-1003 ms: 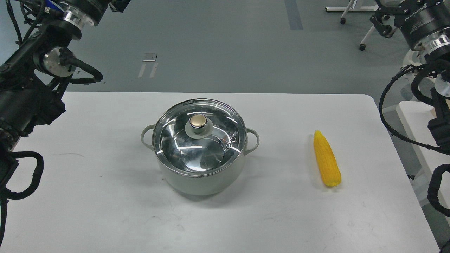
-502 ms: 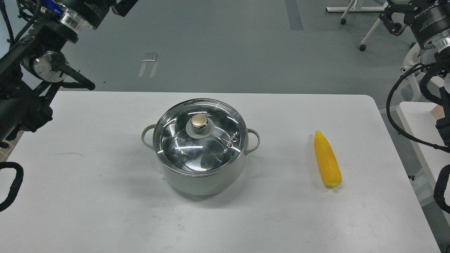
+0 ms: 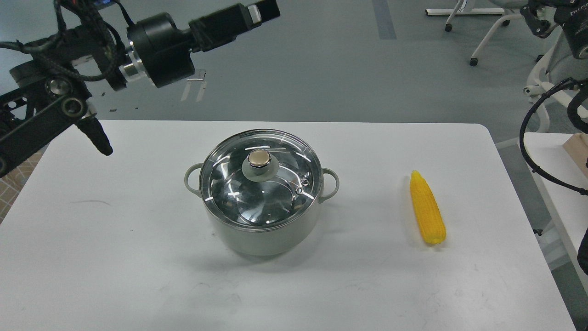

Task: Open pot and put corn in
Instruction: 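Reach the left gripper over the pot and grasp the lid knob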

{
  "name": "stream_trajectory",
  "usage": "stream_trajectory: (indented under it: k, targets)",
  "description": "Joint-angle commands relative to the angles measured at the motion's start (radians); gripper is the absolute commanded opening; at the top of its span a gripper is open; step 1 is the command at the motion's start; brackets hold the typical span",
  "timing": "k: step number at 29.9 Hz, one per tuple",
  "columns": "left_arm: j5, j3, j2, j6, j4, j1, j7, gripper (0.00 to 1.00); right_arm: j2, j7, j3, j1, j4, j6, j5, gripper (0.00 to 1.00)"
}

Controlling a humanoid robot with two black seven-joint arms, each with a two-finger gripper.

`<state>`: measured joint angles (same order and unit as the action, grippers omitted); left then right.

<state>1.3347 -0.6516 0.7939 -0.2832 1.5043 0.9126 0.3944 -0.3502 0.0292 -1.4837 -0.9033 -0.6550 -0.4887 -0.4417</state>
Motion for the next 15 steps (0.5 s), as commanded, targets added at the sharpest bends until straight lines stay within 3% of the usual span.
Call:
stream_trajectory:
  k: [1,7,10,15]
  targets:
    - [0.343,0.007,-0.021,0.006,0.017,-0.043,0.007,0.92,-0.03,0.0,-0.015,0.035,-0.049,0.0,0.001,1.0]
    - [0.601,0.052,-0.076,0.015,0.008,-0.075,0.017,0.92,-0.046,0.0,-0.016,0.044,-0.074,0.0,0.001,1.0]
    - [0.737,0.119,-0.081,0.07,0.004,-0.08,0.023,0.92,-0.049,0.0,-0.035,0.044,-0.074,0.0,0.001,1.0]
    - [0.75,0.182,-0.085,0.096,0.004,-0.096,0.024,0.92,-0.055,0.0,-0.036,0.047,-0.074,0.0,0.001,1.0]
